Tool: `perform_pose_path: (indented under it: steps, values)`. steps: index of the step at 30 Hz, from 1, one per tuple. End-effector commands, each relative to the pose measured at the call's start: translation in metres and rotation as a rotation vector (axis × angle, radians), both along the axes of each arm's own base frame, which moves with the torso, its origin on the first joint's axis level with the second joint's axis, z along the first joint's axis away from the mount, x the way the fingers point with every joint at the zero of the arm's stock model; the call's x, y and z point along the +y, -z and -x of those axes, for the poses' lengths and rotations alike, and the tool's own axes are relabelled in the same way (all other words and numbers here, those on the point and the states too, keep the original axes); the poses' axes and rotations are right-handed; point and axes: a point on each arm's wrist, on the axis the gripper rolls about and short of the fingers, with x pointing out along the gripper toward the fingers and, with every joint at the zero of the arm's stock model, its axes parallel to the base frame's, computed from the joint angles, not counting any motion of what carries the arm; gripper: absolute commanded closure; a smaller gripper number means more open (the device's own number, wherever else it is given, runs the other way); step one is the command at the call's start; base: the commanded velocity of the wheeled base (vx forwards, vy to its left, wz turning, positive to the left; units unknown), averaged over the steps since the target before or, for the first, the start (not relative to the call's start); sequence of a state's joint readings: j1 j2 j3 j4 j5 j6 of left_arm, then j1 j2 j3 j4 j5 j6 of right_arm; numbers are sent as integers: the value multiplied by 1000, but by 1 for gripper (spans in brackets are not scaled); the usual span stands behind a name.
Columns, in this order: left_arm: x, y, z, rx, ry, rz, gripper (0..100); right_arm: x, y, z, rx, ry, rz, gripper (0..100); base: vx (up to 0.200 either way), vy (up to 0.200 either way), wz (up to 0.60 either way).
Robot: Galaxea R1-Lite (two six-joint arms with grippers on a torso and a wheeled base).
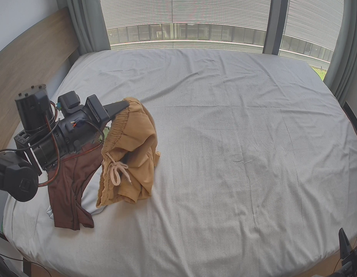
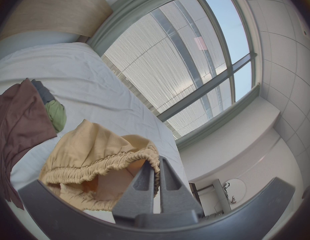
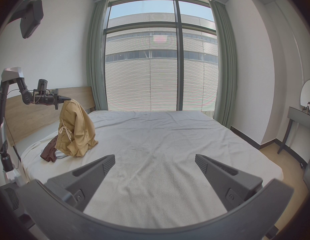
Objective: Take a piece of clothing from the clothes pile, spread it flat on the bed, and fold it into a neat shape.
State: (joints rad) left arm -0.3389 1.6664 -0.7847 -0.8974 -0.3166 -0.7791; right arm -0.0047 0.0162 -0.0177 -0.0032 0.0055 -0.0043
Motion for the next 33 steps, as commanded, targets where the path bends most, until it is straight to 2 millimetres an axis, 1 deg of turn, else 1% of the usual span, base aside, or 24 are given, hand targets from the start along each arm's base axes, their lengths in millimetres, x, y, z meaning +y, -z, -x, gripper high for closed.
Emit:
perform_pose_path:
  steps: [1,6,13,15,18,21,30,33]
  values:
    - [-2,-11,8,-64,37,5,100,0,5,0,0,-1,0,0,0,0,0]
    - [-10,-12,15,-136,74,3,100,0,5,0,2,-1,0,0,0,0,0]
    - [-18,-24,10,-212,111,-10,100,0,5,0,2,1,0,0,0,0,0]
    - [-20,-22,6,-211,132,-12,100,0,5,0,2,1,-1,0,0,0,0]
    - [-21,-20,6,-205,151,-15,100,0,5,0,2,1,0,0,0,0,0]
    - [-27,-14,3,-195,193,-24,100,0,5,0,2,1,0,0,0,0,0]
    - [-27,-19,7,-281,348,-12,100,0,5,0,2,1,0,0,0,0,0]
    - [-28,-21,8,-292,374,-3,100,0,5,0,2,1,-1,0,0,0,0]
